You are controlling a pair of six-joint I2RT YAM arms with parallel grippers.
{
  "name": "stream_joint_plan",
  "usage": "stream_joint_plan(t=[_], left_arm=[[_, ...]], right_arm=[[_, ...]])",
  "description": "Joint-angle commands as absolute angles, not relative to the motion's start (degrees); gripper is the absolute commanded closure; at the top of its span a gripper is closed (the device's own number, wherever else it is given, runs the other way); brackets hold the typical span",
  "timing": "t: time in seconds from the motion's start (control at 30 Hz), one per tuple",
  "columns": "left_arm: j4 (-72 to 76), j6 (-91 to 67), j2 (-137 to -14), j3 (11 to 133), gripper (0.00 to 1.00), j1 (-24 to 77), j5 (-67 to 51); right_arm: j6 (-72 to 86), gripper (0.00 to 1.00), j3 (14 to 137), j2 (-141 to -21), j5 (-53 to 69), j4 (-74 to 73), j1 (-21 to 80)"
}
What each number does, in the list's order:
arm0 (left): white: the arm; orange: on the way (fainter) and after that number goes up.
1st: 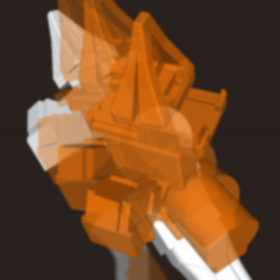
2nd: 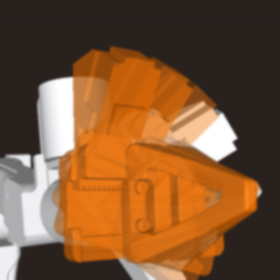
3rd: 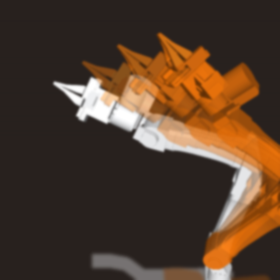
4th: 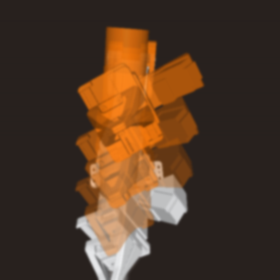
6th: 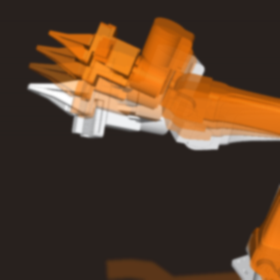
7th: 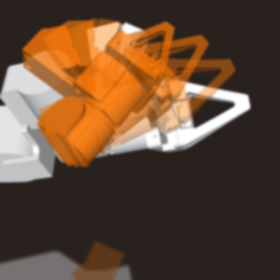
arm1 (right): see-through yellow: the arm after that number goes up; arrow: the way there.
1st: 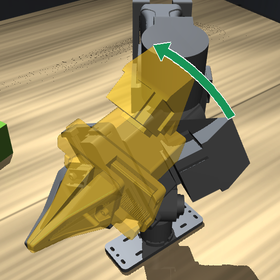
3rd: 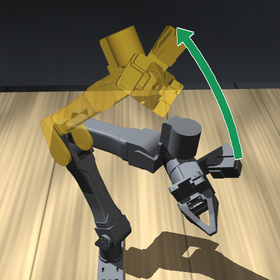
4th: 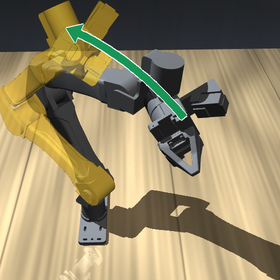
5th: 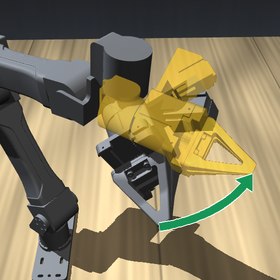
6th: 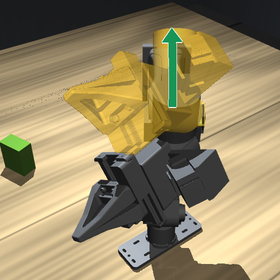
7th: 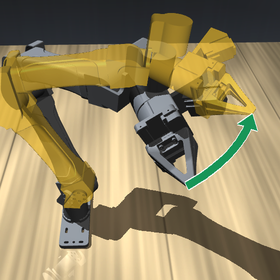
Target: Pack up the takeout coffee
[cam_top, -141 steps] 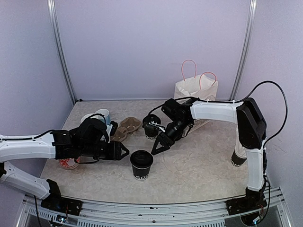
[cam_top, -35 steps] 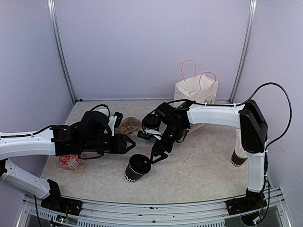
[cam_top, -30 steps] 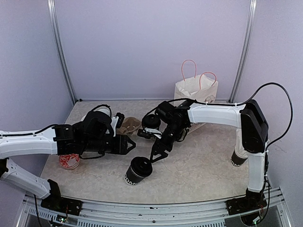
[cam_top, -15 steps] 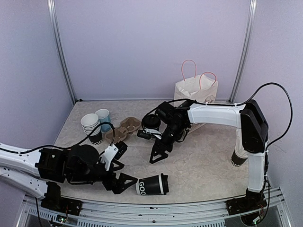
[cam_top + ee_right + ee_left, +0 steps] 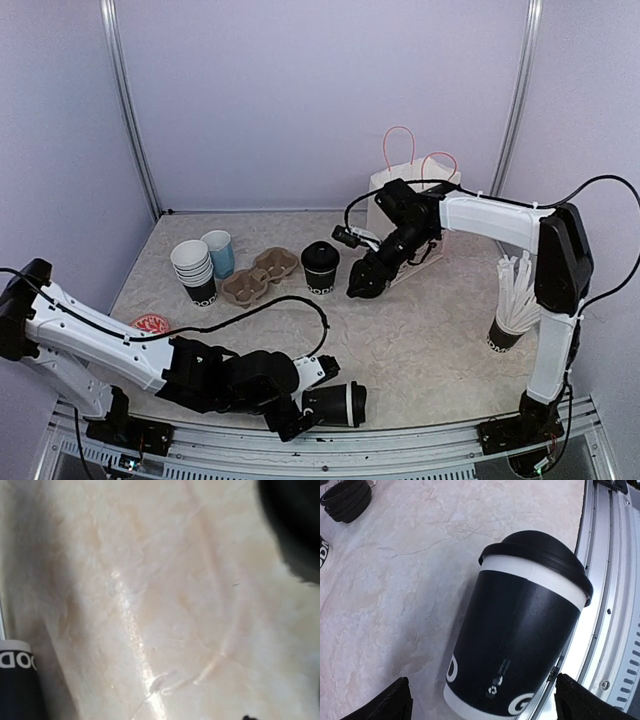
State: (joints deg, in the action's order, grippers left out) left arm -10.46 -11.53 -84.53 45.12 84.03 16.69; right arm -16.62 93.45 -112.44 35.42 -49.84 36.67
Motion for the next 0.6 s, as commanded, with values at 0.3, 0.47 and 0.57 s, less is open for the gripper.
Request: stream_joint_plan(t=[0.3, 0.47, 0.57], left_arm=[[-10.77, -0.33, -100.27, 54.38, 0.1, 82.93, 12.44], [-10.7, 1.57, -102.85, 56.43, 0.2, 81.45, 10.69], [-10.53, 1.67, -102.57, 56.24, 0.26, 80.94, 9.93]], right_arm=[[-19.98, 0.31, 89.44, -102.37, 38.08, -49.76, 35.55], [-21.03, 0.31, 89.0, -100.99, 37.8, -50.44, 35.5], [-22.38, 0.31, 88.86, -99.87, 38.49, -51.49, 35.21]])
